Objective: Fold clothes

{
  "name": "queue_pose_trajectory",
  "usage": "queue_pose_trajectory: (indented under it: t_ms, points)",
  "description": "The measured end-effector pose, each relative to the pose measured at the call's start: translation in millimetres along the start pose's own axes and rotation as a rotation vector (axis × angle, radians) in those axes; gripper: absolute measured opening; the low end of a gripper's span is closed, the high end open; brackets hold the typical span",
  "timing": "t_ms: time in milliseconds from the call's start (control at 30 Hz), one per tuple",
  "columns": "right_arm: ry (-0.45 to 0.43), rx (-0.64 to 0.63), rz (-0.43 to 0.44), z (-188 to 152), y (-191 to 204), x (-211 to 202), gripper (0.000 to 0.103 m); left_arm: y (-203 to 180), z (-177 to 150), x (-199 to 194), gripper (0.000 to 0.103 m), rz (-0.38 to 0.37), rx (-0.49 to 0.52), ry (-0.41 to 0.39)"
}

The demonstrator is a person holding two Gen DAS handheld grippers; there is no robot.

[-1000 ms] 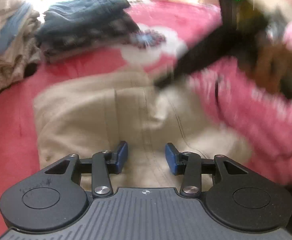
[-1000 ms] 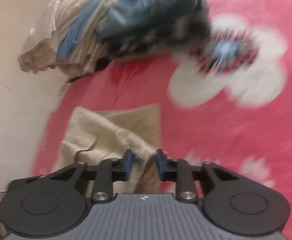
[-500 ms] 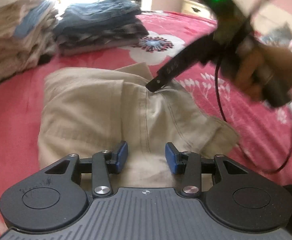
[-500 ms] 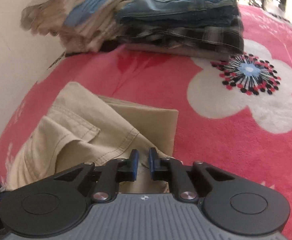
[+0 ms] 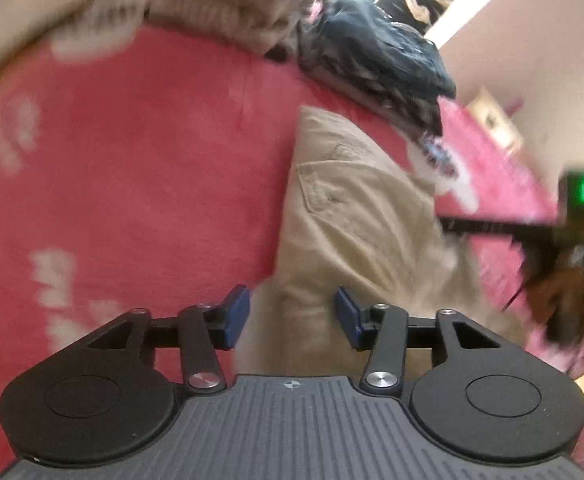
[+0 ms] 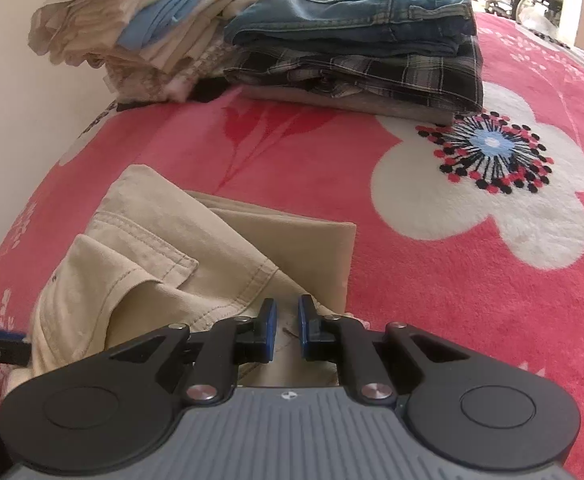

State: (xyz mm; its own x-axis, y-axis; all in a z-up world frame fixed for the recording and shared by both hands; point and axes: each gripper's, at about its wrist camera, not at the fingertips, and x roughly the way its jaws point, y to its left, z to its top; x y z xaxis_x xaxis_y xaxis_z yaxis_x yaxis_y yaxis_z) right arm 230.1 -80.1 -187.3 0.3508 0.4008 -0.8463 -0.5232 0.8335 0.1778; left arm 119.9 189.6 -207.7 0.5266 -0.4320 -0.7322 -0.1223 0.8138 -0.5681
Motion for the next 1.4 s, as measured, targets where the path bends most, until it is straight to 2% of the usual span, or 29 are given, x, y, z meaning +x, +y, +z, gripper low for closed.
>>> queue_pose_trajectory:
  t_ms: [67, 100, 233, 367, 500, 633, 700, 833, 933, 1000, 1067, 1167, 1233, 1267, 1300, 1333, 1367, 1400]
  points:
    - [-0.001, -0.011, -0.024, 0, 5, 1, 0.011, 16, 2, 13, 0.036, -0.071, -0.126, 0.065]
    - [-0.004, -0.014, -0.031, 0, 7, 1, 0.011, 19, 1, 13, 0.030, -0.100, -0.156, 0.084]
    - [-0.016, -0.016, -0.050, -2, 14, 3, 0.011, 13, -14, 3, 0.027, -0.170, -0.161, 0.119]
    - [-0.010, -0.072, -0.091, -1, 25, 6, 0.011, 3, -35, 3, 0.027, -0.194, -0.139, 0.152]
    - [-0.013, -0.084, -0.112, -2, 29, 6, 0.011, 1, -36, 1, 0.028, -0.191, -0.159, 0.137]
    - [-0.018, -0.102, -0.137, -2, 35, 4, 0.011, -8, -41, -6, 0.041, -0.148, -0.117, 0.096]
    - [0.002, -0.148, -0.145, 6, 41, -3, 0.013, -13, -46, -7, 0.045, -0.123, -0.084, 0.071]
    - [-0.022, -0.220, -0.100, 38, 56, -38, 0.021, -18, -50, -6, 0.046, -0.085, -0.017, 0.026]
    - [-0.062, -0.244, 0.014, 72, 81, -53, 0.036, -19, -54, -9, 0.047, -0.081, 0.016, -0.004]
    - [-0.033, -0.294, 0.104, 92, 108, -41, 0.043, -20, -55, -9, 0.047, -0.077, 0.038, -0.016]
    - [0.034, -0.348, 0.158, 106, 136, -14, 0.046, -22, -55, -9, 0.047, -0.071, 0.059, -0.027]
    - [0.168, -0.446, 0.131, 115, 167, 38, 0.047, -25, -55, -5, 0.047, -0.068, 0.073, -0.037]
    - [0.265, -0.489, 0.115, 118, 178, 65, 0.046, -25, -58, -7, 0.047, -0.066, 0.081, -0.045]
    - [0.308, -0.507, 0.121, 118, 181, 74, 0.042, -25, -59, -7, 0.047, -0.065, 0.084, -0.048]
    - [0.336, -0.525, 0.133, 118, 185, 78, 0.030, -25, -59, -6, 0.047, -0.064, 0.086, -0.051]
    - [0.359, -0.543, 0.148, 117, 188, 80, 0.022, -25, -59, -7, 0.047, -0.063, 0.087, -0.052]
    - [0.365, -0.571, 0.155, 116, 193, 78, 0.011, -25, -59, -7, 0.047, -0.062, 0.088, -0.053]
    - [0.350, -0.621, 0.140, 113, 199, 75, 0.005, -25, -59, -7, 0.047, -0.061, 0.089, -0.054]
